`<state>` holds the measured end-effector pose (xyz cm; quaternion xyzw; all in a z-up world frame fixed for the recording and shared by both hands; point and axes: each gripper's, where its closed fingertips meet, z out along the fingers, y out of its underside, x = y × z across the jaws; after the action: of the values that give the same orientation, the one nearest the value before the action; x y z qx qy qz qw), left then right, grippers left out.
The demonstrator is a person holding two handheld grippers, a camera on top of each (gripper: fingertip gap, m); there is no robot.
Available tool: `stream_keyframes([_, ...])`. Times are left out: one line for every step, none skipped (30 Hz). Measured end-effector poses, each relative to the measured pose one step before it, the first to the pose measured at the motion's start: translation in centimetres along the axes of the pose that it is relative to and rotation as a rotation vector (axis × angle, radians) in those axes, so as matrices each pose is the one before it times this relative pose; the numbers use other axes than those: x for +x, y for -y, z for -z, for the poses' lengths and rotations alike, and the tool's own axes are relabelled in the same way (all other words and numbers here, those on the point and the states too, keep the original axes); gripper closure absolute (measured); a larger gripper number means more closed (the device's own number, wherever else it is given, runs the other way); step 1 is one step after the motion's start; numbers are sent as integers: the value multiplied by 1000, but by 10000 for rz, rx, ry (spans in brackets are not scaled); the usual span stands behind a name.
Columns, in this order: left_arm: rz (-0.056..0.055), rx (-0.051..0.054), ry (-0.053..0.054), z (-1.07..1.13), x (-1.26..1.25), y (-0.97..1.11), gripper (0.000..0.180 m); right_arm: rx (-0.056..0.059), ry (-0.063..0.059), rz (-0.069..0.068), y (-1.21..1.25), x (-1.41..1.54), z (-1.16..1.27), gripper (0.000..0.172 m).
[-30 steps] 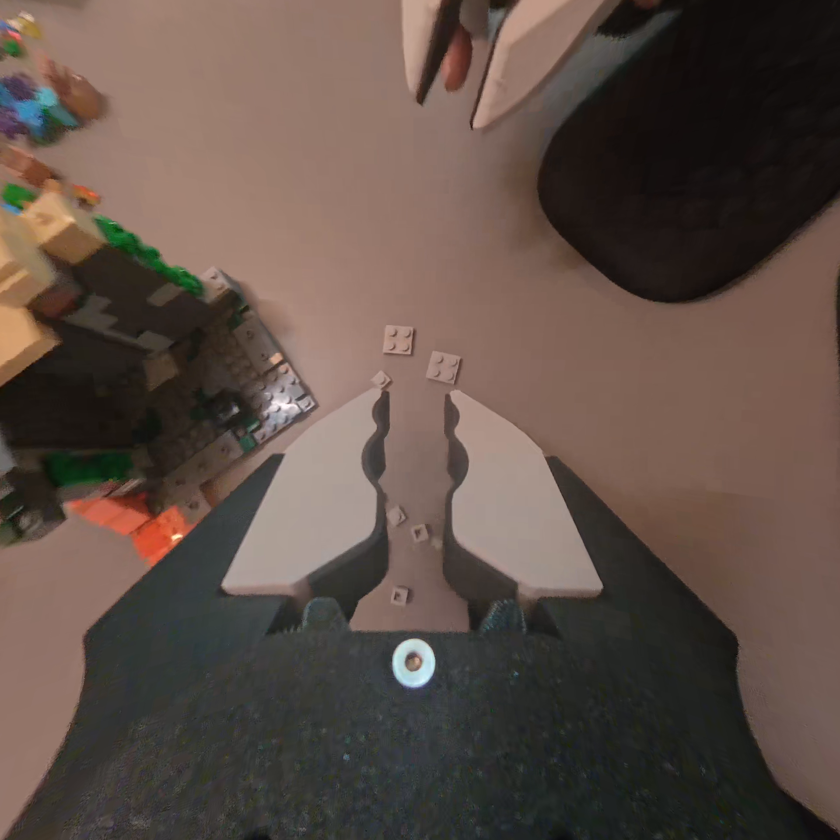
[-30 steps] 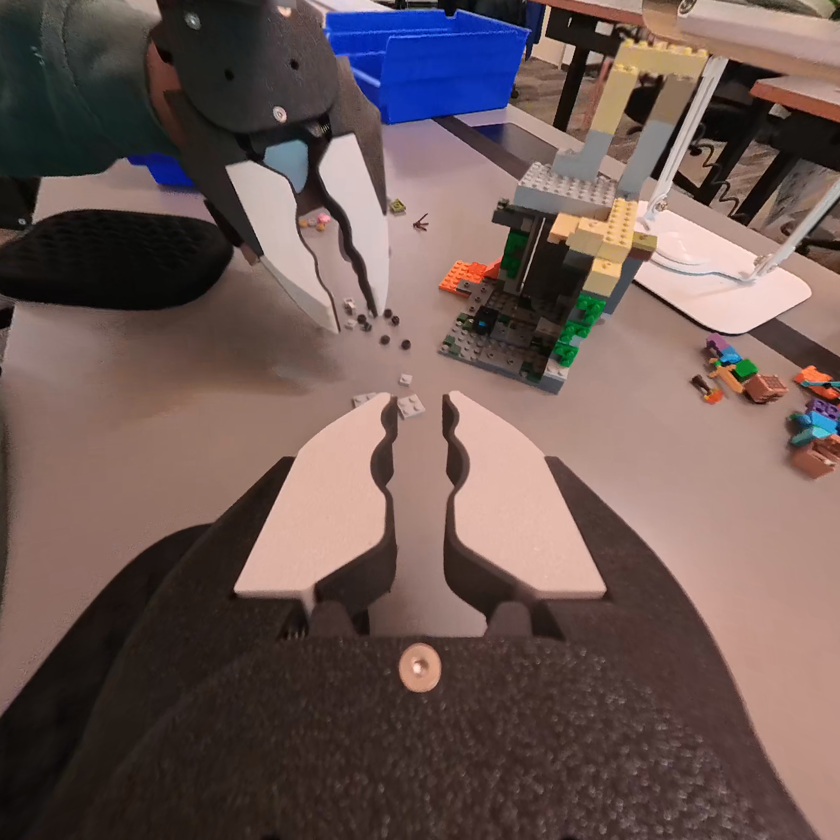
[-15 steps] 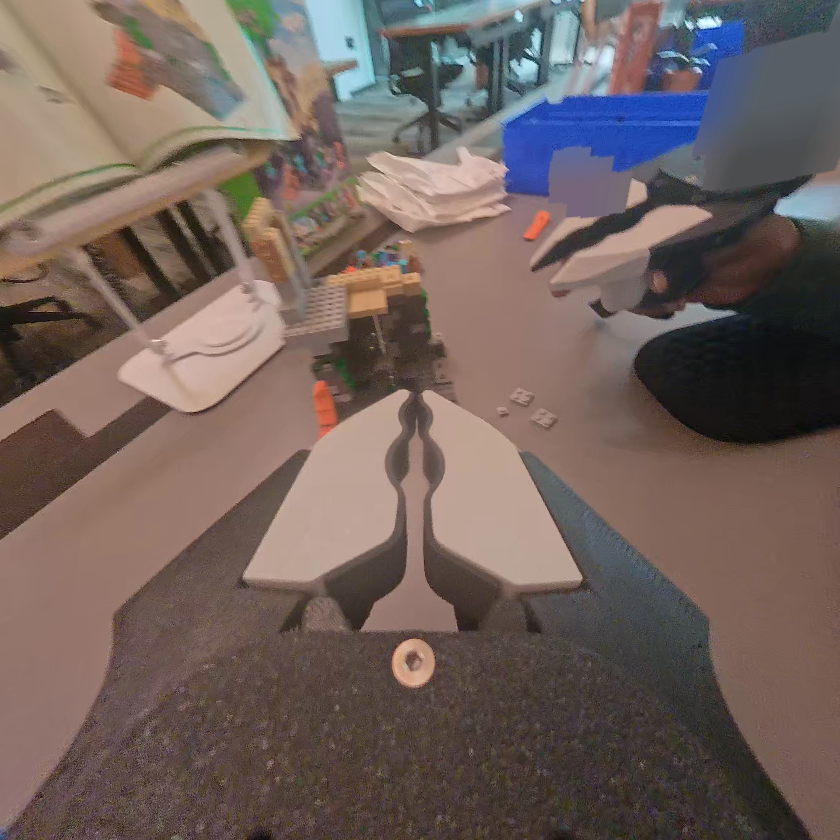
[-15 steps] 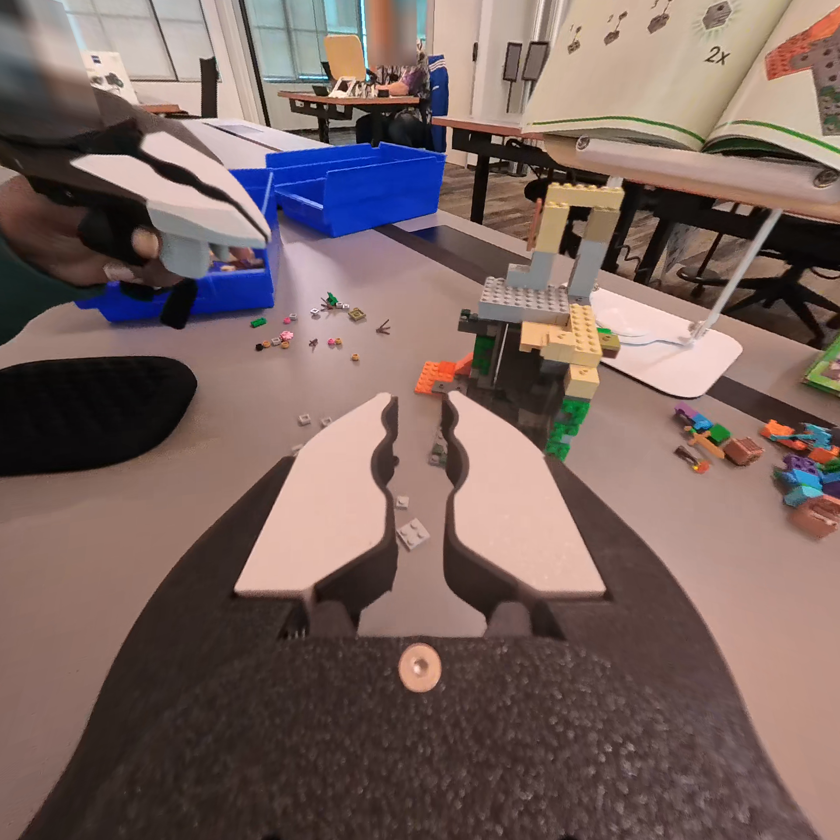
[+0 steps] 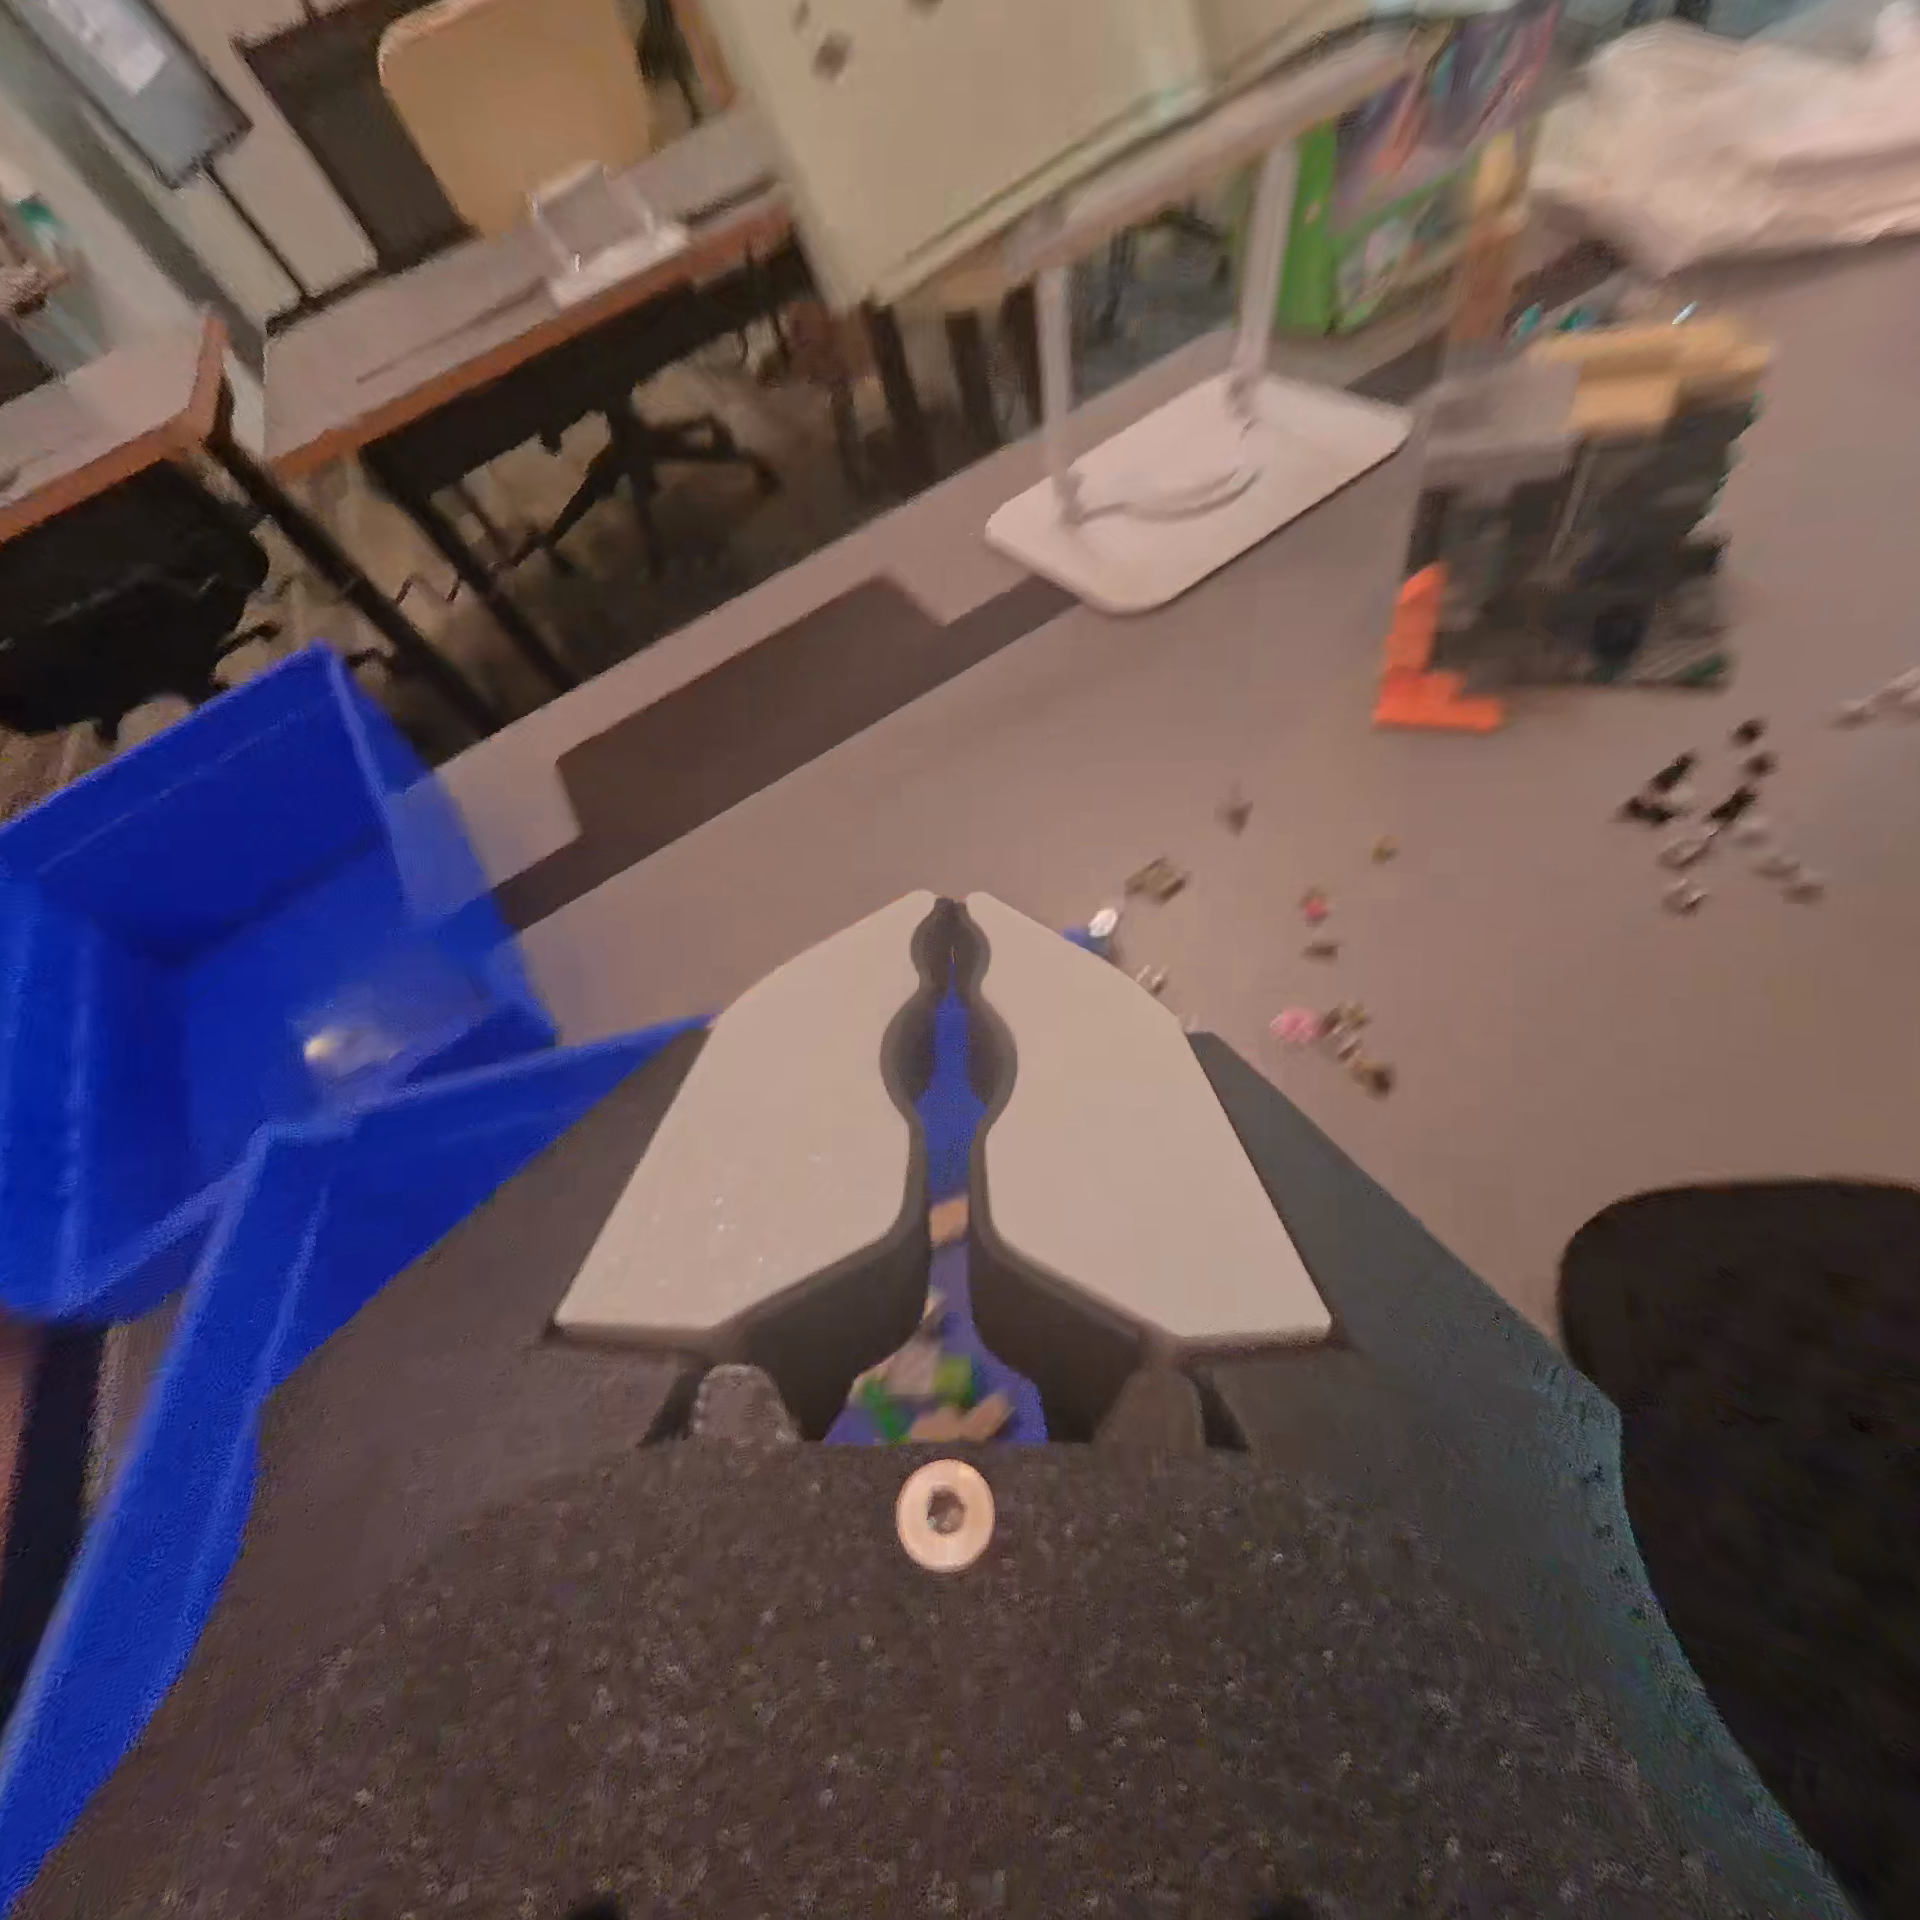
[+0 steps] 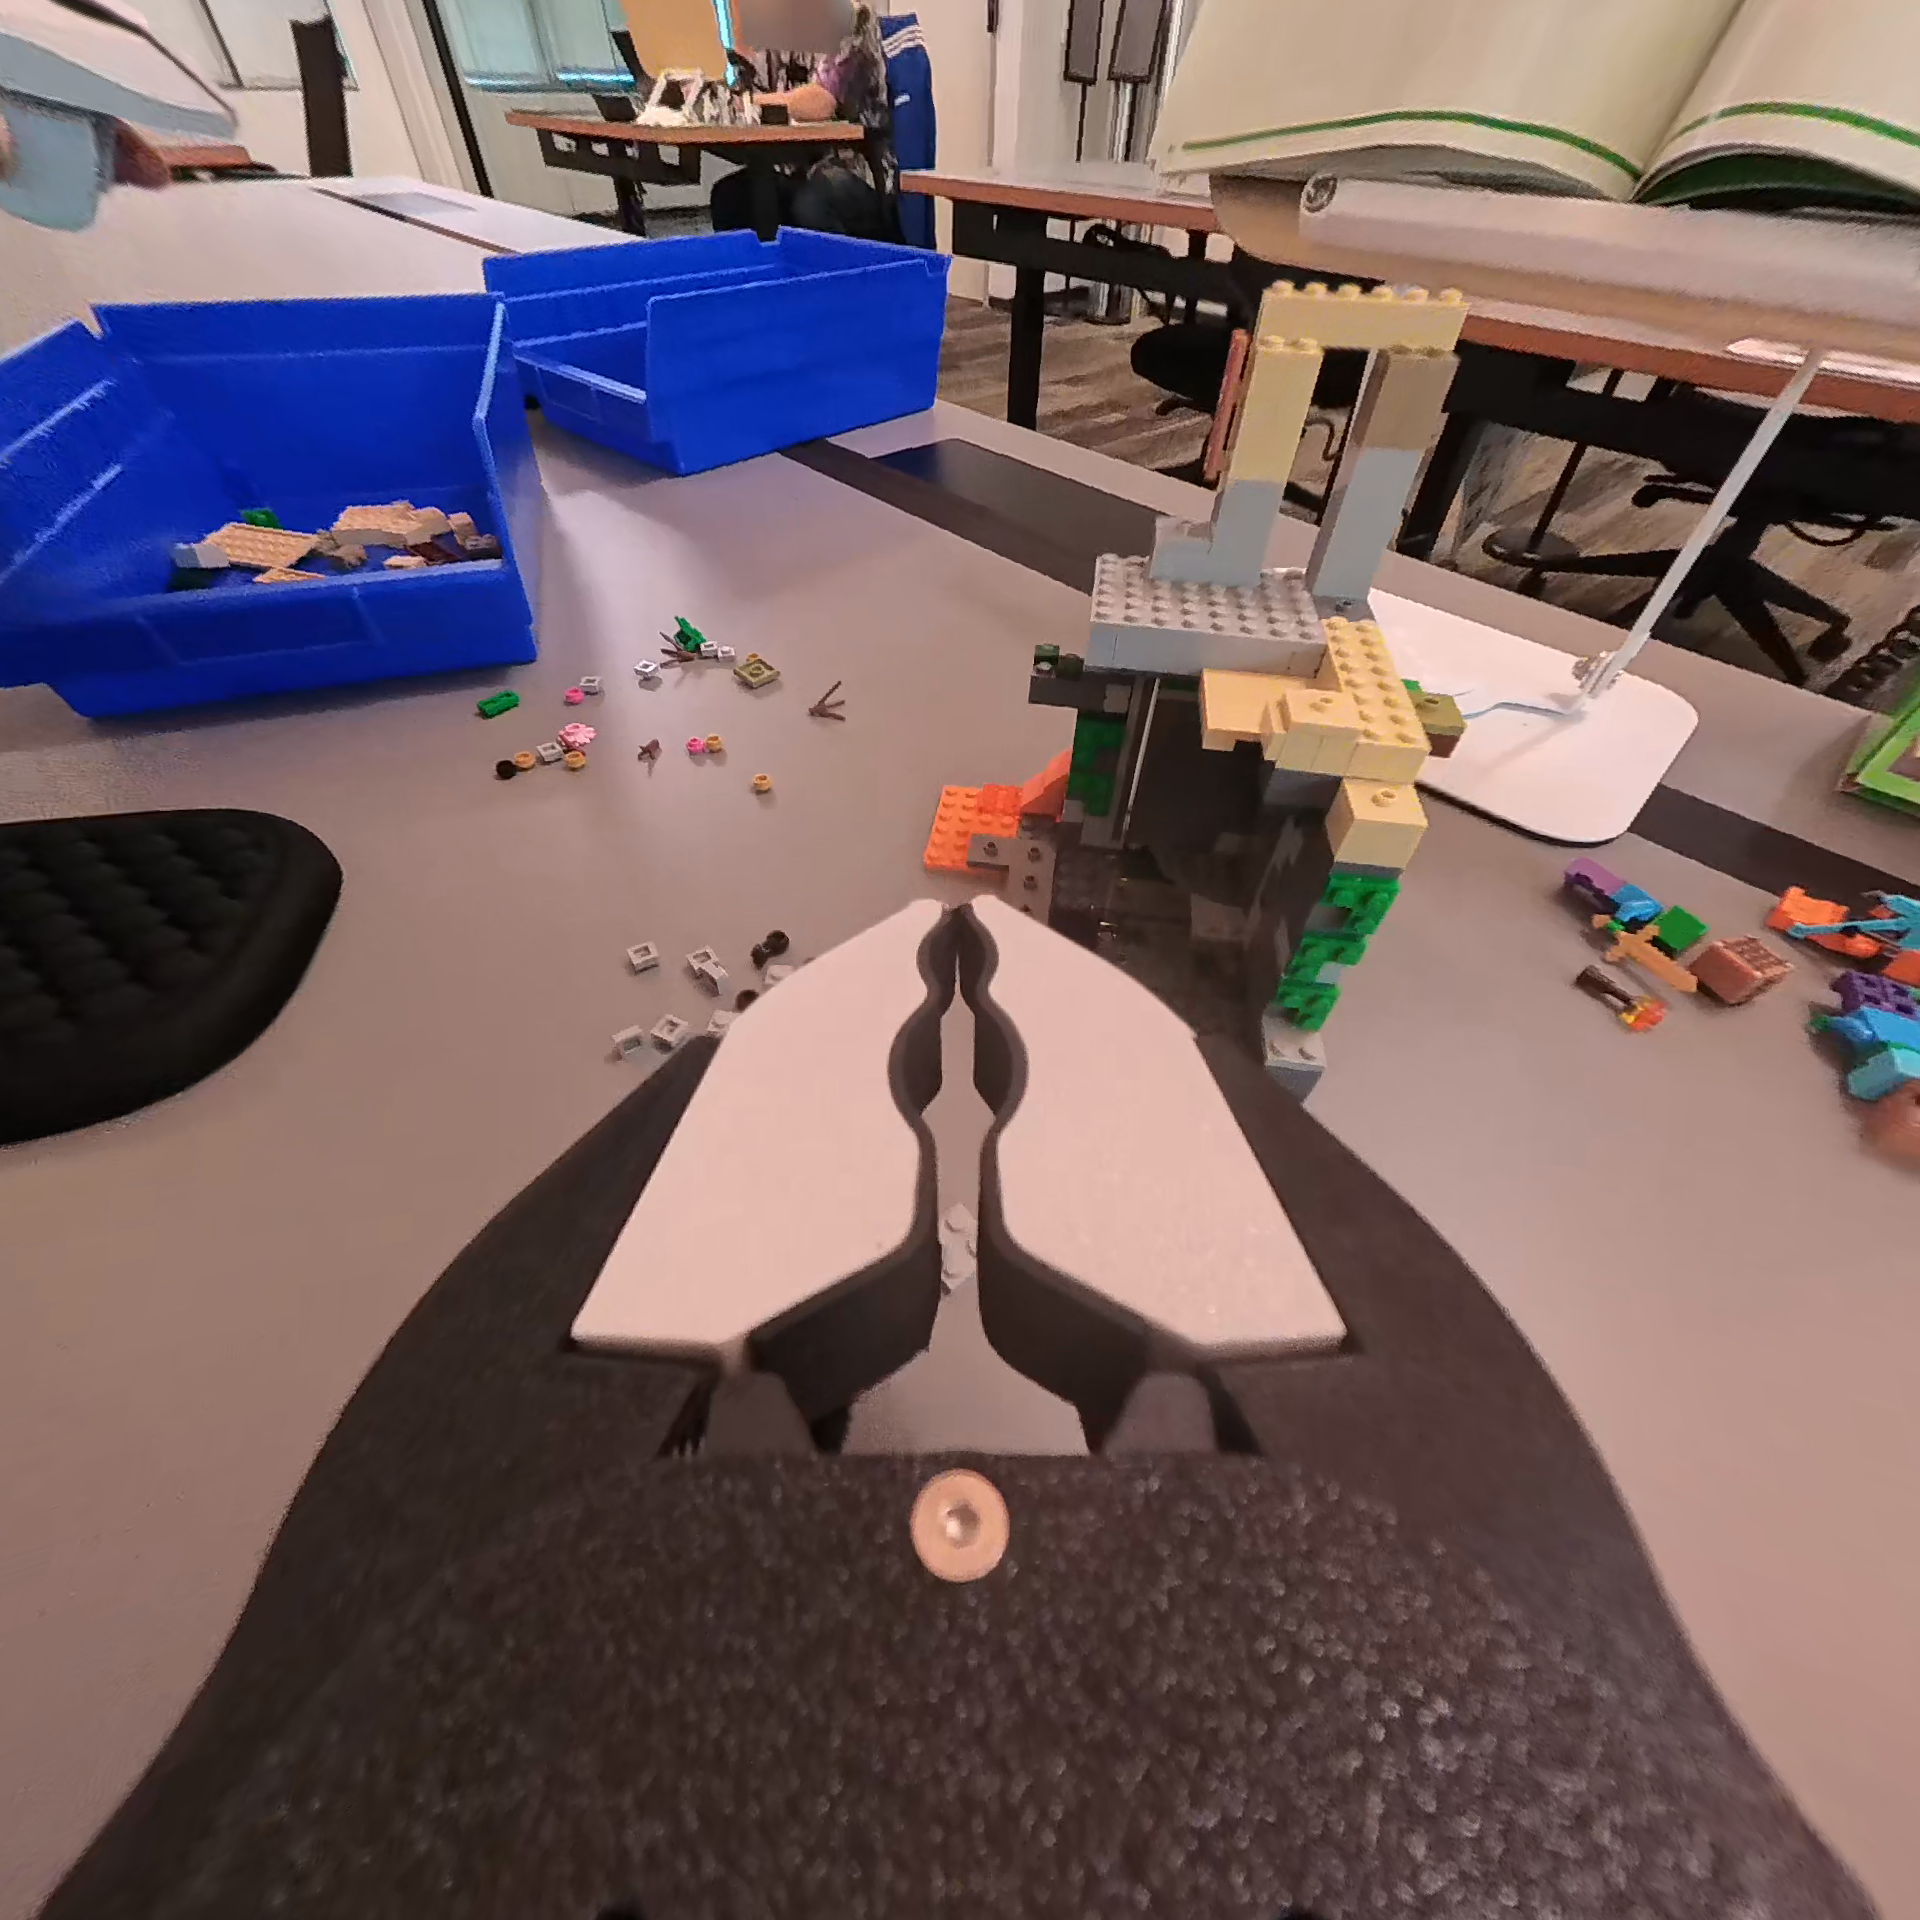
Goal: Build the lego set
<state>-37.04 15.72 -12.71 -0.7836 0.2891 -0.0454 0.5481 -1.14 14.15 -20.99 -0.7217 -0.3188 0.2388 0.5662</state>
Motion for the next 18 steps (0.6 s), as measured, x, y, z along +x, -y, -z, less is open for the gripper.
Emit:
stream_keyframes([-5, -423, 53, 420, -1305, -978, 180, -17, -27, 4, -172, 57, -47, 172])
stream_keyframes([-46, -413, -60, 310, -1066, -977, 180, -18, -27, 8, -170, 60, -60, 172])
stream_keyframes([-68, -467, -48, 189, -973, -1084, 180, -23, -37, 14, -180, 92, -86, 172])
stream_keyframes([-105, -459, -69, 78, -799, -1076, 180, -16, -23, 20, -149, 71, -94, 172])
stream_keyframes([-155, -449, -181, -58, -479, -1053, 177, -25, -17, 22, -145, 58, -106, 172])
stream_keyframes([-174, -505, -188, -178, -339, -1105, 174, -41, -26, 40, -130, 61, -108, 172])
stream_keyframes([-232, -485, -211, -271, -194, -1071, 173, -44, -22, 65, -106, 47, -129, 172])
stream_keyframes([-289, -391, -293, -336, 33, -929, 172, -64, -32, 69, -107, 49, -123, 172])
stream_keyframes([-225, -398, -363, -403, 201, -911, 171, -66, -36, 64, -95, 51, -133, 172])
stream_keyframes([-141, -402, -277, -476, 131, -848, 170, -42, -22, 51, -54, 38, -147, 172])
stream_keyframes([-201, -377, -416, -513, 402, -777, 167, -39, -8, 25, -35, 22, -167, 172])
stream_keyframes([-255, -509, -475, -565, 534, -926, 167, -22, -19, 11, -7, 49, -169, 172])
stream_keyframes([-301, -420, -282, -593, 317, -770, 165, -14, -22, 10, 26, 45, -176, 172])
stream_keyframes([-261, -417, -441, -589, 568, -736, 164, -25, -1, 16, 7, 21, -185, 172])
stream_keyframes([-161, -427, -359, -551, 413, -647, 163, -26, -11, 21, 21, 39, -164, 172])
stream_keyframes([-204, -267, -245, -446, 281, -393, 162, -5, -25, 29, 35, 41, -131, 172])
stream_keyframes([-195, -258, -391, -384, 488, -361, 163, -2, -5, 28, 22, 13, -110, 172])
stream_keyframes([-159, -205, -218, -361, 232, -217, 163, -8, 3, 11, 11, 12, -99, 172])
